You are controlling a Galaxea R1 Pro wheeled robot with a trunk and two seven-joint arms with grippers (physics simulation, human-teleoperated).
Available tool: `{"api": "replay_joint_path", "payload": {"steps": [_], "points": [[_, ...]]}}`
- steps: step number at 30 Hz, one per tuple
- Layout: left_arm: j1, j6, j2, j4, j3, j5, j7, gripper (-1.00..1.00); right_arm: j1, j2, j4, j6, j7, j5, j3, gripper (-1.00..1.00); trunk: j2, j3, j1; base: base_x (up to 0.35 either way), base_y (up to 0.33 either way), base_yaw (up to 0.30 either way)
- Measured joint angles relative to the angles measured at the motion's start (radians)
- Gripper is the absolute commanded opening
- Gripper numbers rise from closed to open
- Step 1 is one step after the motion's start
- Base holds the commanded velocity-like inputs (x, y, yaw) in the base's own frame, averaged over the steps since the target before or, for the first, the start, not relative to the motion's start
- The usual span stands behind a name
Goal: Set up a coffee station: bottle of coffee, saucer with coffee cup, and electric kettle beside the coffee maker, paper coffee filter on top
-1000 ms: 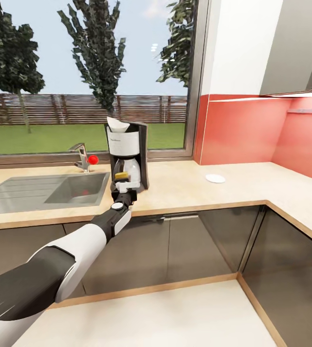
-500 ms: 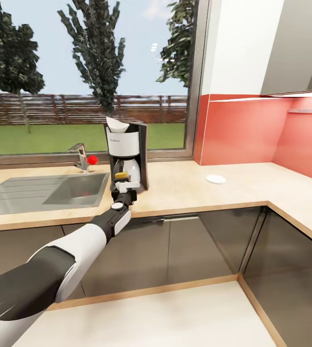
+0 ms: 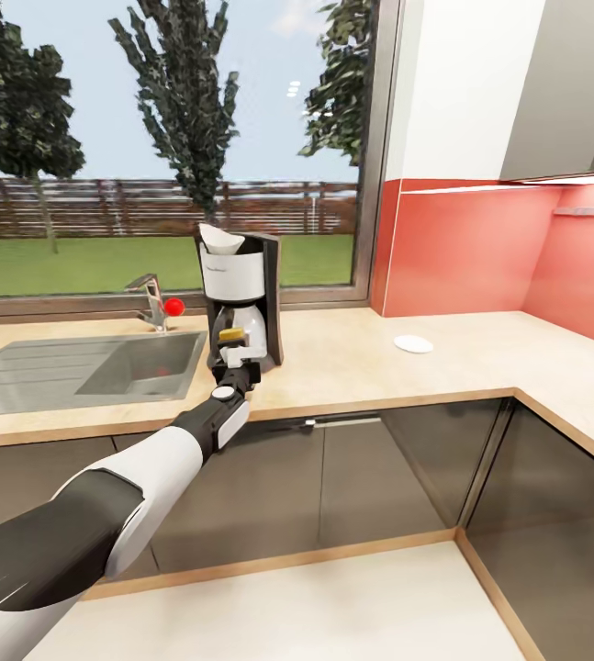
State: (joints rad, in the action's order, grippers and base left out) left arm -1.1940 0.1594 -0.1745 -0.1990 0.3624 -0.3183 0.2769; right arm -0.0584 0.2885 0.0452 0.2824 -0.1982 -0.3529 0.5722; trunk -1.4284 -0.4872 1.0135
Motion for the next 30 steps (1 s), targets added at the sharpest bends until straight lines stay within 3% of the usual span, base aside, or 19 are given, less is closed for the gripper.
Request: {"api": "replay_joint_path", "payload": {"steps": [30], "points": [[0.0,0.001,0.0,0.0,0.0,0.0,0.0,-1.0,0.0,0.0,0.0,0.001,0.0,0.0,-0.002,1.0,0.0,-0.025,0.0,0.0,0.0,0.0]]}}
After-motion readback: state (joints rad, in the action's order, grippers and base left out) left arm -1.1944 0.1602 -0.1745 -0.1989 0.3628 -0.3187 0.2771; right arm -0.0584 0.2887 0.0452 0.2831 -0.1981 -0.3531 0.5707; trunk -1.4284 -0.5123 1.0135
